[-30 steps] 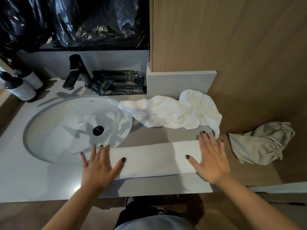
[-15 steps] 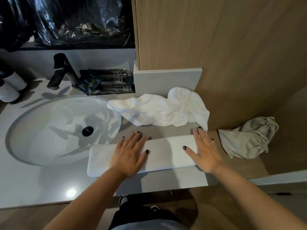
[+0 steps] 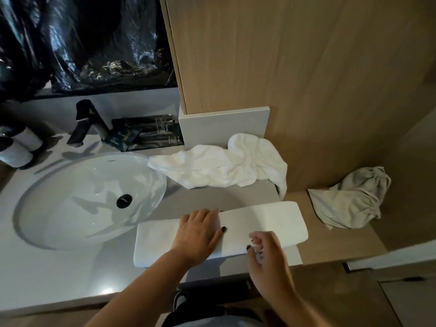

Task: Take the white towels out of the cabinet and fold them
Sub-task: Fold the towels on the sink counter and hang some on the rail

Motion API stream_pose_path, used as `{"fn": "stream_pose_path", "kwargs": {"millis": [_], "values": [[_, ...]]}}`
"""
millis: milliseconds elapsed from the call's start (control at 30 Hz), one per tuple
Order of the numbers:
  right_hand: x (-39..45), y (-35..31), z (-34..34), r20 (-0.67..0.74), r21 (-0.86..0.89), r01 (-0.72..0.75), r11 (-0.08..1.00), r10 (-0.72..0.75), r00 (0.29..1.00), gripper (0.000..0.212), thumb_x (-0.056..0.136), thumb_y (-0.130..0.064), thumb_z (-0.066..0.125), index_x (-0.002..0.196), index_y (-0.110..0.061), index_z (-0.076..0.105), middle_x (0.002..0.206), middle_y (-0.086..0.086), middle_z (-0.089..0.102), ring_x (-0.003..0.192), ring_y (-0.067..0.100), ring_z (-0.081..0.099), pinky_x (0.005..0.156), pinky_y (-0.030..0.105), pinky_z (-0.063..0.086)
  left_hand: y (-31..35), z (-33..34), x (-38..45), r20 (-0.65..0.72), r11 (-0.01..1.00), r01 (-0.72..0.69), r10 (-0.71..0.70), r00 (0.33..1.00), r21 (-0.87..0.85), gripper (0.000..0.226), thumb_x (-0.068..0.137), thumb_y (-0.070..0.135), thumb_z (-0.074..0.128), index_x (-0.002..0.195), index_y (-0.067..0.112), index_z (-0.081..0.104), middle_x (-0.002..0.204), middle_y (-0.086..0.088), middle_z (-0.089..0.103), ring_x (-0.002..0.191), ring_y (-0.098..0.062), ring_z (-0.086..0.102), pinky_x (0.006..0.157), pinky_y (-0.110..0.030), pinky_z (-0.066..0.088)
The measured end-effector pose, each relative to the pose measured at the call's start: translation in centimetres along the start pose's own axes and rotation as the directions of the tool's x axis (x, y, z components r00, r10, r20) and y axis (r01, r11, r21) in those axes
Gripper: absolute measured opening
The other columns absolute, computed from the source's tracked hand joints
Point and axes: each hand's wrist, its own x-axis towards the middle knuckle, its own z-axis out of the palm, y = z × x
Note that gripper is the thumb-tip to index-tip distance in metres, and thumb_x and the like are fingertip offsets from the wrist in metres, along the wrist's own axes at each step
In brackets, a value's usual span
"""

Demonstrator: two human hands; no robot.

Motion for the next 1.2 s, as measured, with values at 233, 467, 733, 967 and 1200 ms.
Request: {"fn": "stream_pose_path", "kwargs": {"millis": [233,467,733,967,1200], "values": [[-0.6,-0.7,0.8,0.193,0.363,-0.589,0.722,0.561,0.805,0.006,0.094,-0.018,0.062,0.089,-0.015,0.062,0.079,0.003,0.073,0.078,0.016,0.071,0.082,0.036,0.060,0.6,0.1,-1.5,-0.027,0.986,0.136,-0.140,0.990,-0.096,0.058,0.092,0.071,0.034,0.132,0.032,0.049,0.125,0.009,0.053,0.113,-0.013,0.050,0.099,-0.033,0.040],[-1.9,-1.7,1.6,0.291,0.715,-0.630,0.303,0.690,0.662,0.012,0.088,-0.007,0.071,0.086,-0.012,0.060,0.086,0.015,0.072,0.084,0.029,0.072,0.071,0.035,0.059,2.1,1.1,-4.2,-0.078,0.953,0.274,-0.285,0.955,-0.126,0.050,0.094,0.065,0.038,0.130,0.033,0.052,0.123,0.006,0.057,0.112,-0.015,0.052,0.096,-0.030,0.041],[-2.0,-3.3,2.9,0.363,0.772,-0.580,0.262,0.566,0.740,0.026,0.092,-0.014,0.067,0.115,-0.009,0.058,0.104,0.013,0.073,0.096,0.030,0.071,0.079,0.044,0.059,0.2,0.0,-6.6,0.115,0.761,0.291,-0.277,0.954,-0.579,0.018,0.094,0.041,0.057,0.100,0.029,0.068,0.096,0.004,0.066,0.087,-0.014,0.059,0.074,-0.027,0.043],[-4.4,-6.5,1.7,0.394,0.780,-0.509,0.364,0.346,0.851,0.030,0.094,-0.011,0.061,0.124,-0.017,0.059,0.111,0.007,0.074,0.101,0.026,0.071,0.083,0.042,0.058,-0.6,-3.2,-10.6,0.255,0.401,0.331,-0.232,0.939,-0.854,0.031,0.091,0.044,0.053,0.067,0.031,0.068,0.070,0.009,0.067,0.068,-0.010,0.063,0.080,-0.041,0.052],[-7.4,-10.1,0.1,0.419,0.857,-0.438,0.273,0.126,0.899,0.046,0.086,-0.019,0.065,0.131,-0.015,0.058,0.124,0.016,0.067,0.114,0.033,0.065,0.087,0.046,0.058,-0.6,-9.7,-12.4,0.199,0.153,0.224,-0.163,0.966,-0.962,0.019,0.093,0.042,0.061,0.089,0.029,0.075,0.096,0.003,0.073,0.094,-0.017,0.065,0.081,-0.032,0.048]]}}
